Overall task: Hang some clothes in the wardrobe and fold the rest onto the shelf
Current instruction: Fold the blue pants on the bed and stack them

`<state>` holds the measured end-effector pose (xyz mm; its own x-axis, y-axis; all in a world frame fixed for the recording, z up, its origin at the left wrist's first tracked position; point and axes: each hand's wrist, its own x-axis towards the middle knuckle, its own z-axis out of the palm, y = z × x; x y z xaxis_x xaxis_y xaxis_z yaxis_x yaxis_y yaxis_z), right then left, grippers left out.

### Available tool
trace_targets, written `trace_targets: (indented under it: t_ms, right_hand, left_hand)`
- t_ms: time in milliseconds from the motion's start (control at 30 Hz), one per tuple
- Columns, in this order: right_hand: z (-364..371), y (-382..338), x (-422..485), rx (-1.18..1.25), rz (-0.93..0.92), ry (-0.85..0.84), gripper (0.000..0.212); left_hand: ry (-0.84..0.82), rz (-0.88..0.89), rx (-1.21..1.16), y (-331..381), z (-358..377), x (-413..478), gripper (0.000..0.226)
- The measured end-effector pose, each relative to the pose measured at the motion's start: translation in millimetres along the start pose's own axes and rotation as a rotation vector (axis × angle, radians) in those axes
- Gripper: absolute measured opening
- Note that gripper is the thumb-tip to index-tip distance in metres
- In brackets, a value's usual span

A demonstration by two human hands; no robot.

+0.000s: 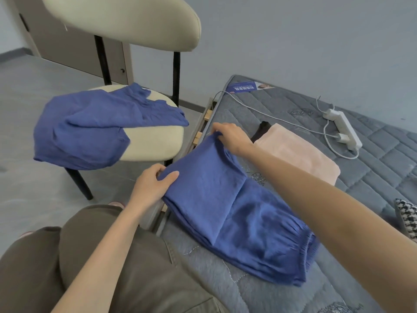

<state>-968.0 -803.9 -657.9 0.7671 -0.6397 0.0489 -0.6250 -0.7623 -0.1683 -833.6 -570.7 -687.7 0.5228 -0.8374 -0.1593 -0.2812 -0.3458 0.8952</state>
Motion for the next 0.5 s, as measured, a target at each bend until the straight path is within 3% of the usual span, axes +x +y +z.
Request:
trace_targets:
  t_ms: [167, 333, 500]
  right_hand:
    - [-23, 13, -13, 0.141, 0.088, 0.091, 0.020]
    - [-47, 41, -57, 0.137, 0.173, 0.028, 0.021]
    - [-69, 71, -110, 0.057, 0.188, 0.027, 0.020]
  left_hand:
    - [-0.038, 0.120, -0.111, 38, 6, -13, 0.012]
    - [-0.336, 0.133, -0.127, 81, 34, -39, 0.012]
    - [-0.529, 0.161, -0.111, 100, 77, -64, 0.015]
